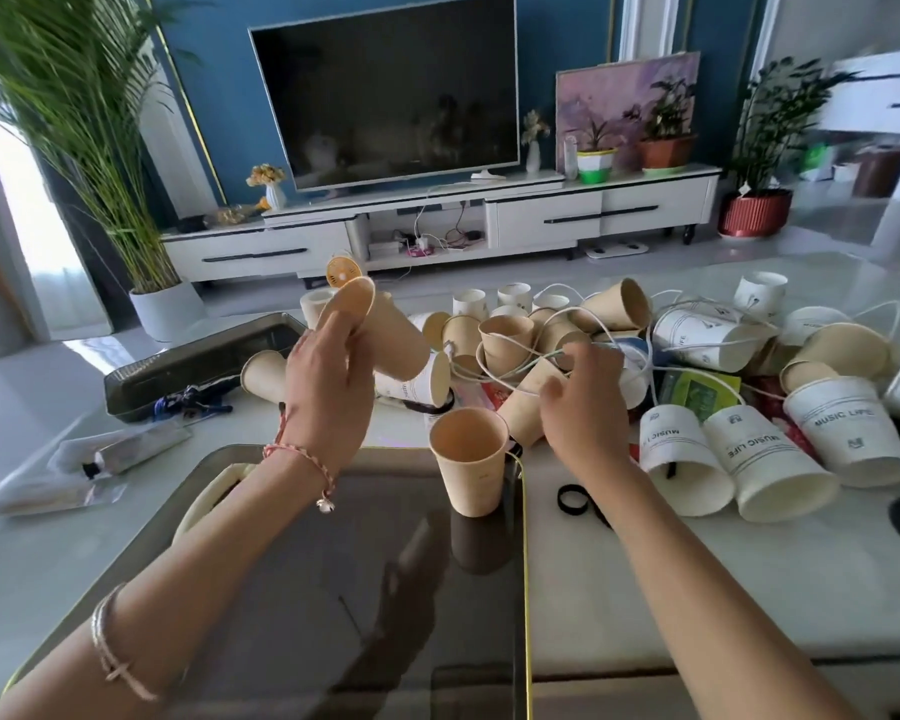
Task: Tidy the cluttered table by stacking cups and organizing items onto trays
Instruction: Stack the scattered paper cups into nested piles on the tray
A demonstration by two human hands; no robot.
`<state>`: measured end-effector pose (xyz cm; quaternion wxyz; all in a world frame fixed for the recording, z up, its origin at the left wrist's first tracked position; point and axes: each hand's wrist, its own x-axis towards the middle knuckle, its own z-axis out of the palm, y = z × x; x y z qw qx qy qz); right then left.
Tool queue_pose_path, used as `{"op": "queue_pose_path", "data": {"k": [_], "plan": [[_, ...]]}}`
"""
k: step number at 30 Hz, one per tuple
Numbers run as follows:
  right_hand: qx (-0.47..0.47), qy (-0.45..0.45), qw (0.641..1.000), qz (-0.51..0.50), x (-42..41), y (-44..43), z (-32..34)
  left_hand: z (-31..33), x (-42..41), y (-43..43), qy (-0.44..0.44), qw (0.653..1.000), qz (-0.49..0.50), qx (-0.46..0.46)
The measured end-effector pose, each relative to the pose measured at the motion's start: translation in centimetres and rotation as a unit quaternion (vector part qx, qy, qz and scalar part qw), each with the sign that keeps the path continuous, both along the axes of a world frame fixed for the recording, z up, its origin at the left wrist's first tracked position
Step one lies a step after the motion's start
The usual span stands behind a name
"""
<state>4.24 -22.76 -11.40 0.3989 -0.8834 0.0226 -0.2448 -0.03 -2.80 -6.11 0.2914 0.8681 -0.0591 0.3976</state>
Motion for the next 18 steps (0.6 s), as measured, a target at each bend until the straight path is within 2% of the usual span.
{"op": "queue_pose_path", "data": {"k": [3,5,7,9,13,18], "plan": [[-0.002,0.071,0.997,0.009,0.7,-0.1,-0.1,0.9,-2.3,-2.1,-0.016,0.992,-0.093,0.083],[0.017,0.089,0.996,0.017,1.0,-0.2,-0.3,0.2,-2.8,-3.2,0.006,0.978,-0.14,0.152],[0.021,0.085,0.996,0.024,1.2,-0.2,-0.3,-0.9,-2.8,-3.9,0.056,0.967,-0.169,0.18],[0.018,0.077,0.997,0.026,1.3,-0.2,-0.4,-2.4,-2.5,-4.2,0.098,0.958,-0.189,0.195],[0.029,0.067,0.997,0.014,1.4,-0.8,-0.6,-5.5,-2.1,-4.6,0.178,0.925,-0.165,0.292],[0.03,0.066,0.997,0.001,1.7,-1.6,-0.4,-6.7,-1.9,-5.4,0.179,0.942,-0.149,0.24]]}}
